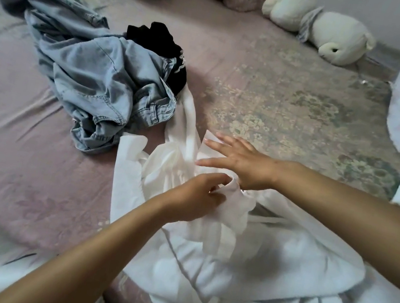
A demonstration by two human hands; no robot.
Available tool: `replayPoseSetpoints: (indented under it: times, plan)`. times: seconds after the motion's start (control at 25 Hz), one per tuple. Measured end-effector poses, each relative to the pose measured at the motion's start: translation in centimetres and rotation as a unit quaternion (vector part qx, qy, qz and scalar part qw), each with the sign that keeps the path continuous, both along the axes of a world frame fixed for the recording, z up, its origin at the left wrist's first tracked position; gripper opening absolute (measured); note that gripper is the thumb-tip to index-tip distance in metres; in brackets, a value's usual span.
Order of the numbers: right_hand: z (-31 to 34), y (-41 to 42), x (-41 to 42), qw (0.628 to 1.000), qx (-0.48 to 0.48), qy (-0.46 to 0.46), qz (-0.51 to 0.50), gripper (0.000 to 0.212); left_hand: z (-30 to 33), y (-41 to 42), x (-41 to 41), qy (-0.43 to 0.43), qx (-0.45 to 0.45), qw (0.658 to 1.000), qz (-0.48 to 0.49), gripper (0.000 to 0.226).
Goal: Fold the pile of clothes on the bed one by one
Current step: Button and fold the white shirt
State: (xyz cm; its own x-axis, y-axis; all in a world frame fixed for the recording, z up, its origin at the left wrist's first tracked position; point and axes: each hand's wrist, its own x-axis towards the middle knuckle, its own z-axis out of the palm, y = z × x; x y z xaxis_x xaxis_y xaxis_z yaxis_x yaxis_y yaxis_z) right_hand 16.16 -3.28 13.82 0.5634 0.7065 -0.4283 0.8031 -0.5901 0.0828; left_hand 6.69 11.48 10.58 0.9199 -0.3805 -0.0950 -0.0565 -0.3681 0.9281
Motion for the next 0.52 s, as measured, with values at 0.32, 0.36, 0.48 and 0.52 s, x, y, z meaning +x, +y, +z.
replayPoseSetpoints:
  times: [0.32,0.36,0.48,0.52]
  plan:
    - [-1.6,0.9,-1.0,0.980,0.157,0.099,-0.064,0.100,2.5,1.5,-0.3,0.042,-0.047,0.996,-0.066,0.035]
    - [-1.6,0.9,-1.1,0.979,0.185,0.084,-0.032,0.093,2.7,2.0,-0.2,0.049,-0.054,0.996,-0.058,0.035]
    - [-0.2,-1.3,-0.1,0.956,0.284,0.041,-0.065,0.050,3.4,4.6,0.7,0.044,-0.085,0.995,0.013,0.031]
    - [1.0,-2.3,0.1,0.945,0.299,0.050,-0.122,0.032,3.6,5.5,1.0,0.051,-0.093,0.993,0.041,0.025]
